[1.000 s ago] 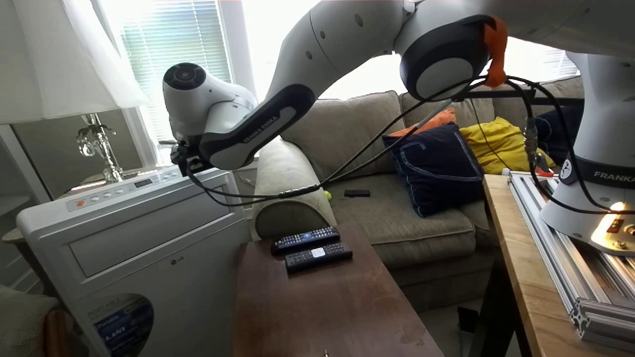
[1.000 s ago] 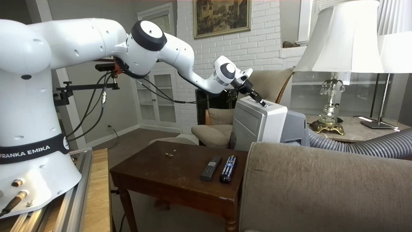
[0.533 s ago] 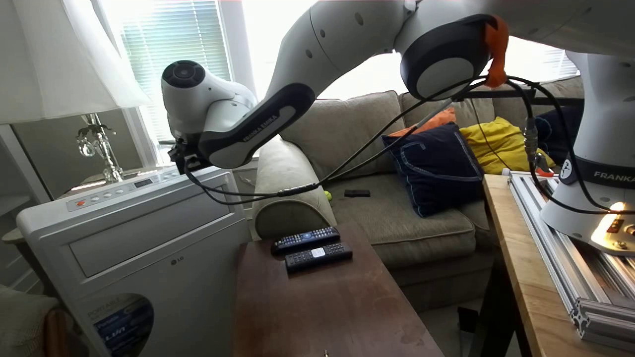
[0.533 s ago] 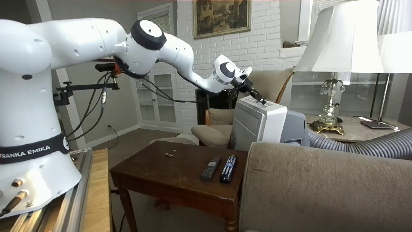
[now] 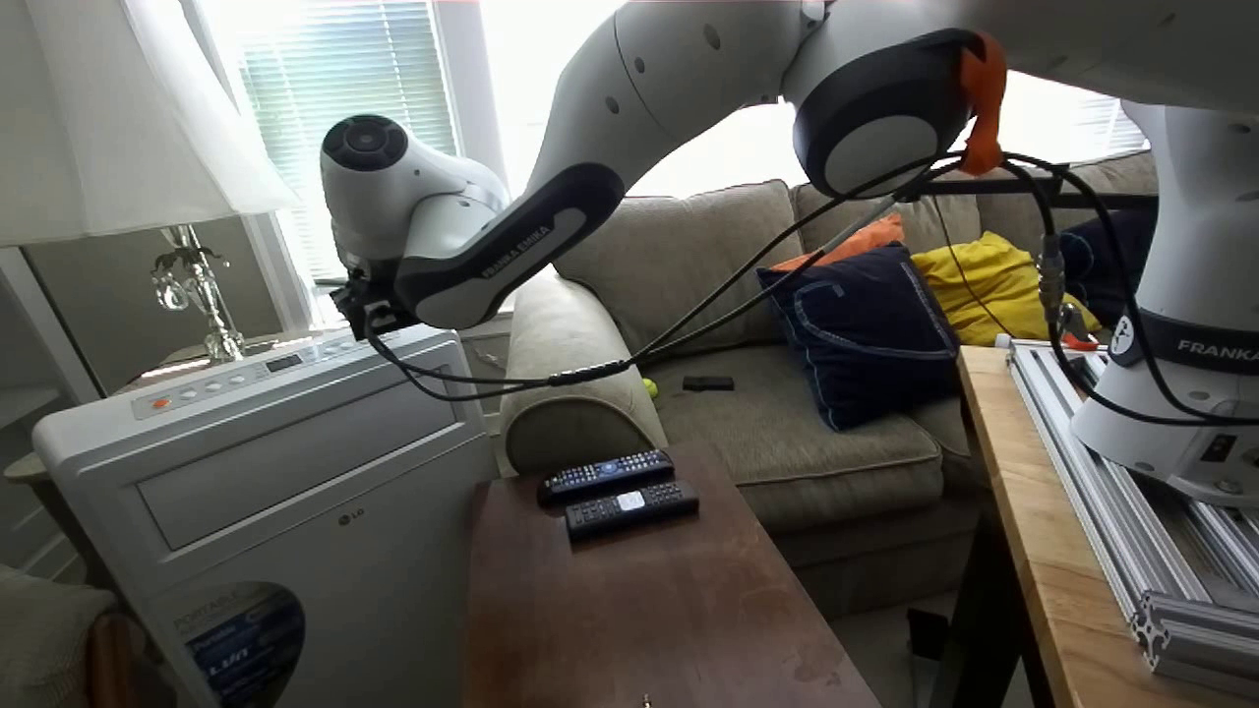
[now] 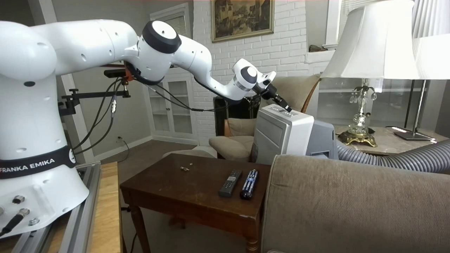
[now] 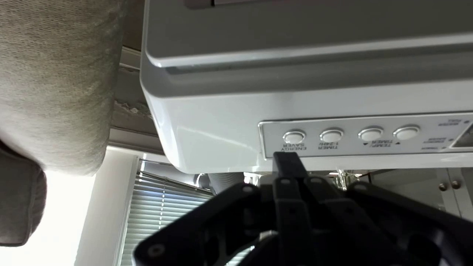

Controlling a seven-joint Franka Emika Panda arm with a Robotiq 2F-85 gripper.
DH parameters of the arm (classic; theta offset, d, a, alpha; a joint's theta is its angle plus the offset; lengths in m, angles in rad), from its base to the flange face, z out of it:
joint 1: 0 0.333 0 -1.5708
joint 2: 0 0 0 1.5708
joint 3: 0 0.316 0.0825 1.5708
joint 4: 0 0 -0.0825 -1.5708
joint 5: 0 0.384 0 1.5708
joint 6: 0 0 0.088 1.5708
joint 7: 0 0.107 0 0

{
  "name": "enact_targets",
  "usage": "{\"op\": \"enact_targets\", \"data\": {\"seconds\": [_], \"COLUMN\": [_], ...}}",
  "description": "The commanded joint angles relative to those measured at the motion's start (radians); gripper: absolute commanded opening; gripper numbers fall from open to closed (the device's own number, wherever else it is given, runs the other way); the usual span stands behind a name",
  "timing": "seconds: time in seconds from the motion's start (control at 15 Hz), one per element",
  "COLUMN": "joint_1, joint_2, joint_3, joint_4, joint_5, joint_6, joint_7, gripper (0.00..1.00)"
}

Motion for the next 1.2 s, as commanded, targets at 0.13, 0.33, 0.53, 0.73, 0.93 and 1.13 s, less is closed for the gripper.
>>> {"op": "enact_targets", "data": {"seconds": [0.13, 0.33, 0.53, 0.73, 0.93, 1.13], "joint_1": [0.007, 0.005, 0.002, -0.001, -0.004, -0.007], "joint_2": [0.009, 0.016, 0.027, 0.040, 0.063, 0.081], "joint_3": [-0.018, -0.020, -0.025, -0.027, -0.040, -0.052], "joint_4": [-0.002, 0.006, 0.017, 0.031, 0.052, 0.070], "joint_5": [-0.002, -0.002, -0.003, -0.003, -0.007, -0.006], "joint_6": [0.035, 0.037, 0.042, 0.043, 0.052, 0.058], "joint_7": [0.036, 0.040, 0.048, 0.056, 0.074, 0.084], "gripper": [0.00, 0.00, 0.00, 0.00, 0.00, 0.00]}}
